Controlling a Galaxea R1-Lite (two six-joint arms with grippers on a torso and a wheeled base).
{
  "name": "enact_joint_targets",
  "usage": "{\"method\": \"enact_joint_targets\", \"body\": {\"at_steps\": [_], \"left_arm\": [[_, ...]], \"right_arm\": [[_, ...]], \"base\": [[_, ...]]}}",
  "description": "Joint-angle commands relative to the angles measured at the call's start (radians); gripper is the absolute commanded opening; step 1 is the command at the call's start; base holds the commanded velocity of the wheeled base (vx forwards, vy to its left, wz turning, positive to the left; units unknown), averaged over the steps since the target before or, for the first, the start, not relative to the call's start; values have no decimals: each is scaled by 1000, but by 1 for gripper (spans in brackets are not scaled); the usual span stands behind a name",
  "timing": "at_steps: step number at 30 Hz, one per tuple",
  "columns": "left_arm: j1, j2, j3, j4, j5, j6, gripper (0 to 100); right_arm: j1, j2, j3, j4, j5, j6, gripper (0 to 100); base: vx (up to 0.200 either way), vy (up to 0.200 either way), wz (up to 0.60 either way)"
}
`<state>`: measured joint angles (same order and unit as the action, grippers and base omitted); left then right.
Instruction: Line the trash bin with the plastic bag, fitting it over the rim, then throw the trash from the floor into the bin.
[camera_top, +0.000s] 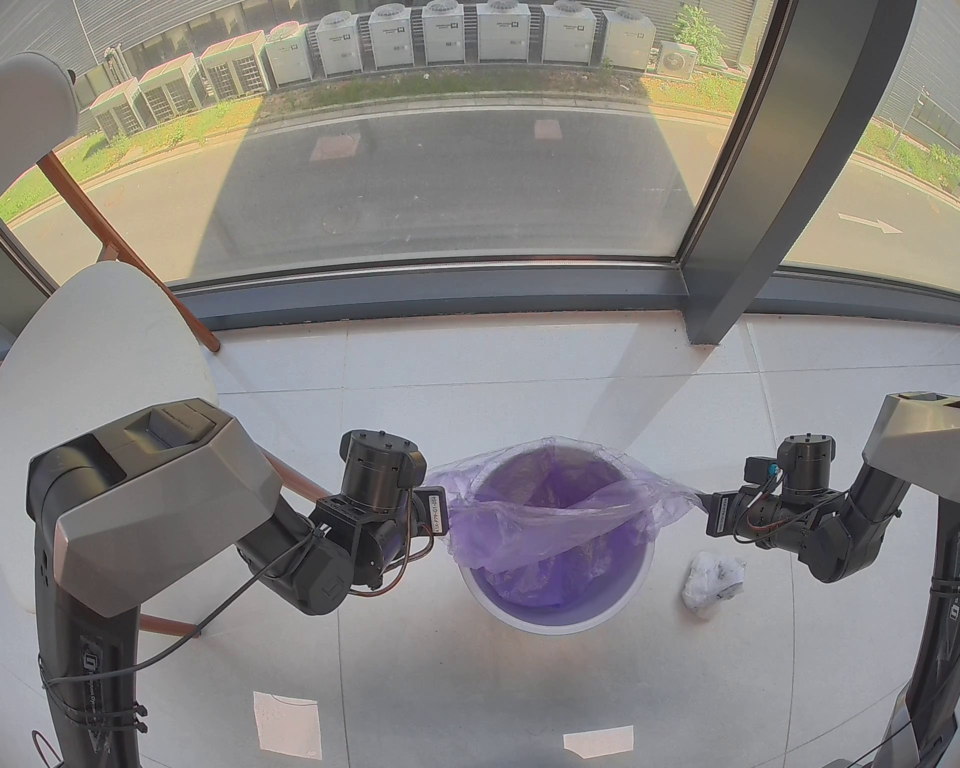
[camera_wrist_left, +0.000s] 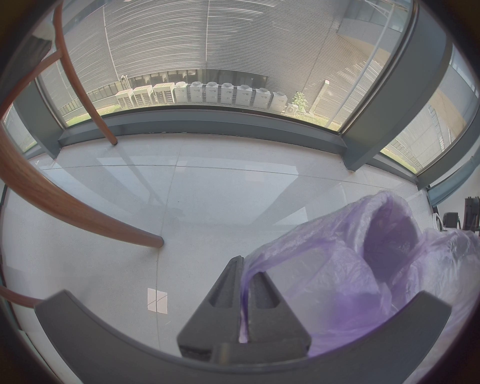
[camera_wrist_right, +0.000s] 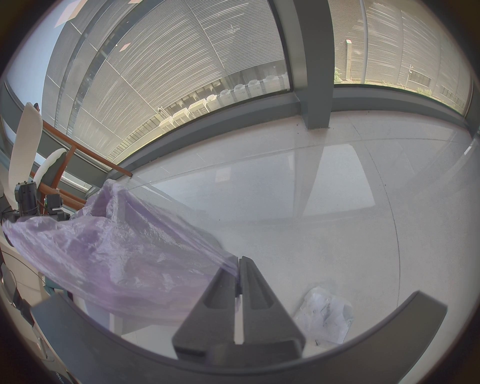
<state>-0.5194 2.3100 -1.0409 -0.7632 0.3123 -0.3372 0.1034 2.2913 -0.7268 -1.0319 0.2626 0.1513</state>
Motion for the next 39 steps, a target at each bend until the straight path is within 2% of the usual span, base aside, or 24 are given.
{"method": "enact_joint_targets", "body": {"at_steps": [1, 7, 14, 18, 19, 21, 22, 23, 27, 32, 33, 39], "left_arm": [[4, -1, 4, -1, 1, -13, 0], [2, -1, 1, -2, -1, -19, 0], [-4, 0, 8, -70, -7, -39, 0], [-5, -1, 36, -71, -9, -39, 0], [-10, -1, 39, -73, -12, -39, 100], [-10, -1, 39, -73, -12, -39, 100], [-10, -3, 39, -73, -10, -48, 100], [-10, -3, 39, -73, -10, -49, 100], [-8, -7, 42, -74, -10, -88, 100], [-7, -31, 48, -73, -9, -144, 100], [-7, -52, 68, -73, -10, -158, 100], [-5, -116, 159, -77, -10, -163, 100]], "right_arm": [[-5, 5, 3, -4, 4, 2, 100], [-7, -49, 29, -5, 6, 47, 100], [-2, -250, 95, 10, 26, 367, 100], [-5, -316, 112, 46, 24, 475, 100], [-1, -339, 121, 70, 23, 485, 100], [-1, -339, 121, 70, 23, 485, 100], [10, -403, 142, 162, 12, 498, 100], [12, -409, 145, 170, 12, 501, 100], [38, -493, 145, 257, 12, 580, 100], [110, -543, 127, 342, 12, 631, 100], [151, -558, 118, 385, 12, 640, 100], [248, -558, 9, 509, 12, 705, 100]], "base": [[0, 0, 0], [0, 0, 0], [0, 0, 0], [0, 0, 0], [0, 0, 0], [0, 0, 0], [0, 0, 0], [0, 0, 0], [0, 0, 0], [0, 0, 0], [0, 0, 0], [0, 0, 0]]}}
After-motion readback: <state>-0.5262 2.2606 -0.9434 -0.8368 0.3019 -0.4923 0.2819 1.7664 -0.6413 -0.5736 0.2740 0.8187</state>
